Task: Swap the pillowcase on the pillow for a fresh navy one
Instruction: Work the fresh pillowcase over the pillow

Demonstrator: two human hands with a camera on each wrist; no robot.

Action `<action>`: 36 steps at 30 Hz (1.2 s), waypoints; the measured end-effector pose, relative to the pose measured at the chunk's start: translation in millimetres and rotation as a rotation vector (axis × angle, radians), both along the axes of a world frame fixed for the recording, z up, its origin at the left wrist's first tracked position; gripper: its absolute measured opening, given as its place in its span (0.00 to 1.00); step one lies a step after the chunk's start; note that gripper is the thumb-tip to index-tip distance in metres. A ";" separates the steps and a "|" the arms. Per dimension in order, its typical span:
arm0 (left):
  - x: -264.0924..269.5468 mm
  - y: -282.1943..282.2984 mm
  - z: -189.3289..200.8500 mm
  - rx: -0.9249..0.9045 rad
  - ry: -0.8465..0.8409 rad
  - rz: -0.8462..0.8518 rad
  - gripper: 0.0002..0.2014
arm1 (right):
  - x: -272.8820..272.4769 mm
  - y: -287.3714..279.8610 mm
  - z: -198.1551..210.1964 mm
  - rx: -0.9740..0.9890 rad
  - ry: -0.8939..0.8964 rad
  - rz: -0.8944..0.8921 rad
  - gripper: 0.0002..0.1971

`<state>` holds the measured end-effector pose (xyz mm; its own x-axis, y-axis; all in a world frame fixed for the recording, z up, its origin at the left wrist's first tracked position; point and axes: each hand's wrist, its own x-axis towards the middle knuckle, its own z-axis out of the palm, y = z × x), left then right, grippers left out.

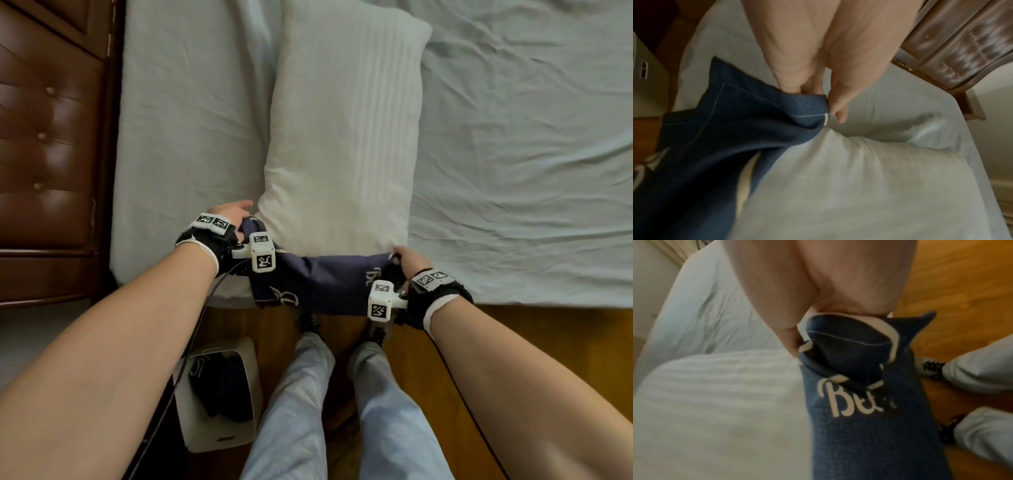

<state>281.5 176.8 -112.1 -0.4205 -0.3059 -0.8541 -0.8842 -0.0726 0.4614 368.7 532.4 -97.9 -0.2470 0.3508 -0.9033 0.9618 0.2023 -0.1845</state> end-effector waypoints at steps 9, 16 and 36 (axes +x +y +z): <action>41.9 49.2 36.9 -0.277 0.190 -0.518 0.36 | -38.1 26.3 36.6 -0.302 0.368 -0.754 0.28; 41.3 47.1 19.5 -0.689 0.297 -0.832 0.25 | -57.1 21.6 21.4 -0.288 0.677 -0.160 0.39; -103.2 47.7 7.0 -0.272 0.189 0.139 0.11 | -176.3 33.4 23.4 0.676 0.396 0.245 0.15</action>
<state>178.2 224.5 -105.2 -0.5015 -0.5766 -0.6450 -0.7719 -0.0386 0.6346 192.4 565.8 -74.5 -0.6438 0.6825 -0.3459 0.7648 0.5874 -0.2645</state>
